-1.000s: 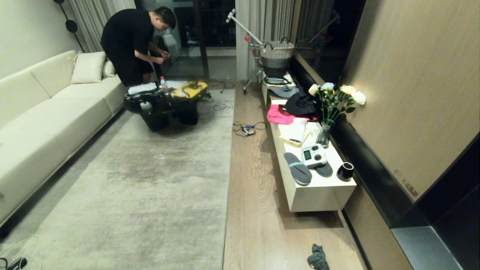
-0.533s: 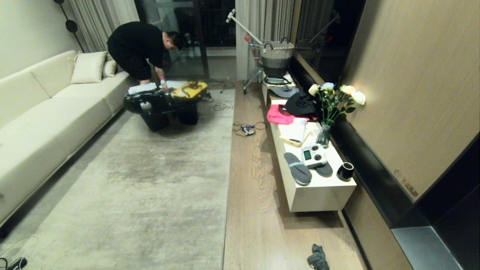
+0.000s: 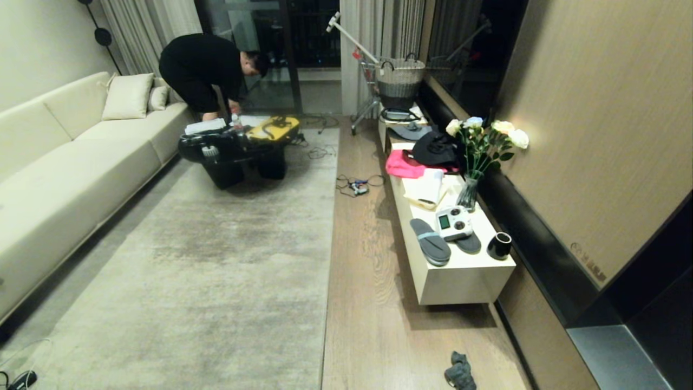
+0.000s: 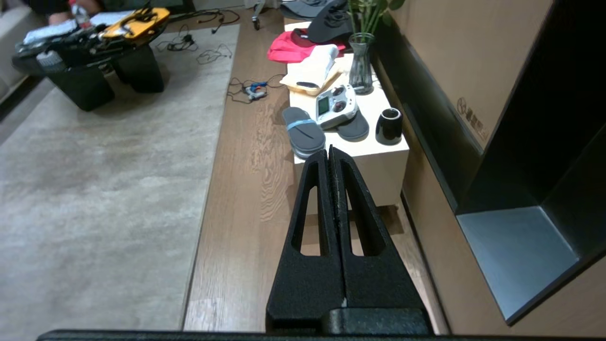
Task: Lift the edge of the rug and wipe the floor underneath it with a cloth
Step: Pick up the rag
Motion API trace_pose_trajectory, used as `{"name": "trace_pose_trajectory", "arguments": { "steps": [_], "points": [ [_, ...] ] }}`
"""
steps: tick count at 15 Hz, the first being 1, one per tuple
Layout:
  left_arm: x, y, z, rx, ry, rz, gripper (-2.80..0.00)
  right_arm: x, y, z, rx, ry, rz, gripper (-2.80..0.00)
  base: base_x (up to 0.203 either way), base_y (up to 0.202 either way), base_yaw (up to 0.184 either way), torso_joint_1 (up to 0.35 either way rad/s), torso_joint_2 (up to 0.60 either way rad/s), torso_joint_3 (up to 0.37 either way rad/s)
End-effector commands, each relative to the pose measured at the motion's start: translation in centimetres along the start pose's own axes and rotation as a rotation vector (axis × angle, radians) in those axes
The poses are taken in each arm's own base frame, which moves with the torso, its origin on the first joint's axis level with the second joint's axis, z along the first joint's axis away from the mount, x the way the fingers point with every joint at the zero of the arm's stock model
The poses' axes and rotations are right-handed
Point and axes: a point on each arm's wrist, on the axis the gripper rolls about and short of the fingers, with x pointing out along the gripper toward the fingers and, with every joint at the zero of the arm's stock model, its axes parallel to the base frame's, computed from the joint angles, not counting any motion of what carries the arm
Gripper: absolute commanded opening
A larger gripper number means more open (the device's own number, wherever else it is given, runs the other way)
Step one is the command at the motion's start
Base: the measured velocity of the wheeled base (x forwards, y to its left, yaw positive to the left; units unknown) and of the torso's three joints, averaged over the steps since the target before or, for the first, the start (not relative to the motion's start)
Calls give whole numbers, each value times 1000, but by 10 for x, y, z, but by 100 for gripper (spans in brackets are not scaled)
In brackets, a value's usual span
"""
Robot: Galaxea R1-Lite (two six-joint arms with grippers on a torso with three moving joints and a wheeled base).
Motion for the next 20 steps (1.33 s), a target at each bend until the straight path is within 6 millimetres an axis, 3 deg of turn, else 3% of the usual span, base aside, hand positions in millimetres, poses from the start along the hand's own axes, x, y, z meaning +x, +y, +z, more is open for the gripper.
{"name": "trace_pose_trajectory", "arguments": {
  "steps": [1, 20],
  "points": [
    [0, 0, 0, 1, 1, 1, -280, 0, 0, 0, 7, -1, -6, -280, 0, 0, 0, -129, 324, 168],
    [0, 0, 0, -1, 1, 1, -280, 0, 0, 0, 7, -3, -5, -280, 0, 0, 0, -137, 348, 211]
  ]
}}
